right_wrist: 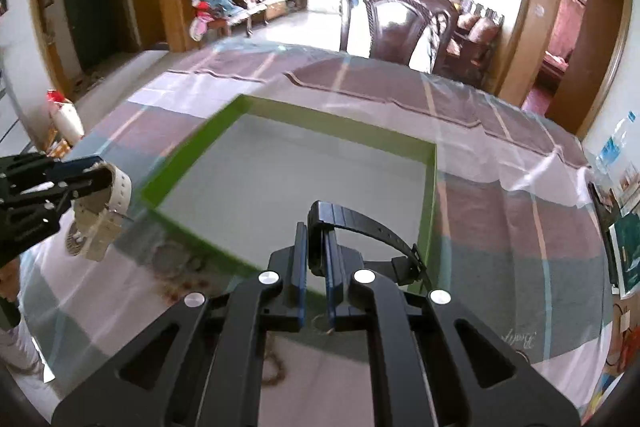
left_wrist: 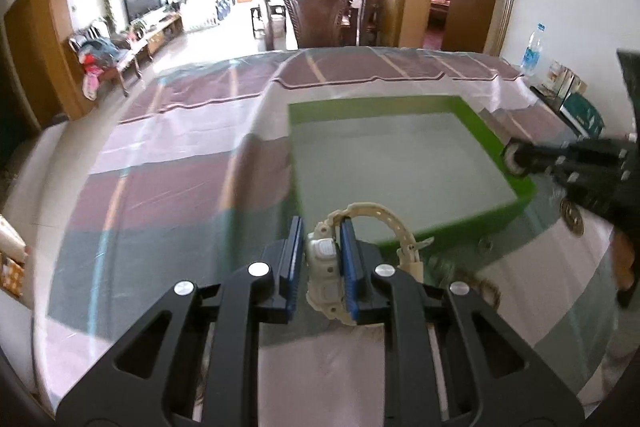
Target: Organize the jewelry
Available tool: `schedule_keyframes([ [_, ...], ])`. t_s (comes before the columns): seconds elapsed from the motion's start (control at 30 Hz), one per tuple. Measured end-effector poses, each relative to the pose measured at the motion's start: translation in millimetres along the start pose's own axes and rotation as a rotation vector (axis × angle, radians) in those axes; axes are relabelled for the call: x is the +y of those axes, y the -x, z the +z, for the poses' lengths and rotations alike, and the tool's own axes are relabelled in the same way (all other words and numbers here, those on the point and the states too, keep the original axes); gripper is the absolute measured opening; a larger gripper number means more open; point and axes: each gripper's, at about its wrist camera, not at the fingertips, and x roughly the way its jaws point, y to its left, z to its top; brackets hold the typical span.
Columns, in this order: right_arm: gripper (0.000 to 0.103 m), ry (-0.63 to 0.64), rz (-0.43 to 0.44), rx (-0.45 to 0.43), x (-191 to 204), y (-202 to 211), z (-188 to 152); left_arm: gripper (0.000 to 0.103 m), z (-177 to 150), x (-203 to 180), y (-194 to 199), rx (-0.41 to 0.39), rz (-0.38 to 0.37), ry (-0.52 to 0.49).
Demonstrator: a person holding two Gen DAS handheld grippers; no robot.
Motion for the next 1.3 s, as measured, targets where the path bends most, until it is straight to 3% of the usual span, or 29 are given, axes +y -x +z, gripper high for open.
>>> schedule_keyframes([
  [0.17, 0.009, -0.029, -0.018, 0.061, -10.9, -39.6, -3.3, 0.019, 23.1, -8.9, -46.6, 0.018, -0.023, 0.030],
  [0.33, 0.010, -0.034, -0.004, 0.078, -13.2, -53.1, -7.1, 0.019, 33.1, -8.8, -78.9, 0.048, -0.016, 0.063],
  [0.4, 0.012, -0.026, -0.006, 0.082, -11.1, -53.7, -8.4, 0.024, 33.0, -6.4, -85.1, 0.050, -0.023, 0.077],
  [0.43, 0.024, -0.036, 0.007, 0.085, -11.6, -51.7, -8.7, 0.031, 33.1, -4.1, -84.6, 0.042, -0.033, 0.087],
  [0.47, 0.043, -0.047, 0.021, 0.085, -12.7, -48.5, -8.2, 0.048, 32.9, -2.7, -82.9, 0.037, -0.034, 0.091],
  [0.53, 0.052, -0.056, 0.030, 0.056, -14.8, -37.8, -7.3, 0.052, 30.9, -1.9, -70.7, 0.010, -0.022, 0.089],
  [0.7, 0.051, -0.013, 0.014, 0.006, -4.2, 5.4, -24.7, 0.051, 11.9, -18.6, -34.8, -0.019, 0.014, -0.025],
  [0.77, 0.038, -0.018, 0.039, 0.018, 1.6, 13.9, -39.7, 0.051, -4.2, -29.5, -24.9, -0.009, 0.004, -0.075],
  [0.83, 0.033, -0.010, 0.060, 0.070, 9.2, 7.3, -54.0, 0.047, -16.9, -35.7, -23.4, 0.022, -0.014, -0.108],
  [0.9, 0.029, -0.006, 0.070, 0.116, 14.9, -7.0, -65.7, 0.035, -29.6, -39.1, -26.4, 0.058, -0.019, -0.132],
  [1.03, 0.029, -0.018, 0.146, 0.174, 24.5, -33.8, -84.7, 0.035, -47.0, -37.0, -42.5, 0.109, -0.049, -0.123],
  [1.23, 0.029, 0.046, 0.138, 0.222, 38.8, -47.5, -98.7, 0.044, -64.6, -31.3, -62.4, 0.131, -0.073, -0.123],
  [1.3, 0.019, 0.048, 0.136, 0.220, 38.4, -47.0, -100.8, 0.051, -66.7, -27.9, -64.5, 0.137, -0.085, -0.114],
])
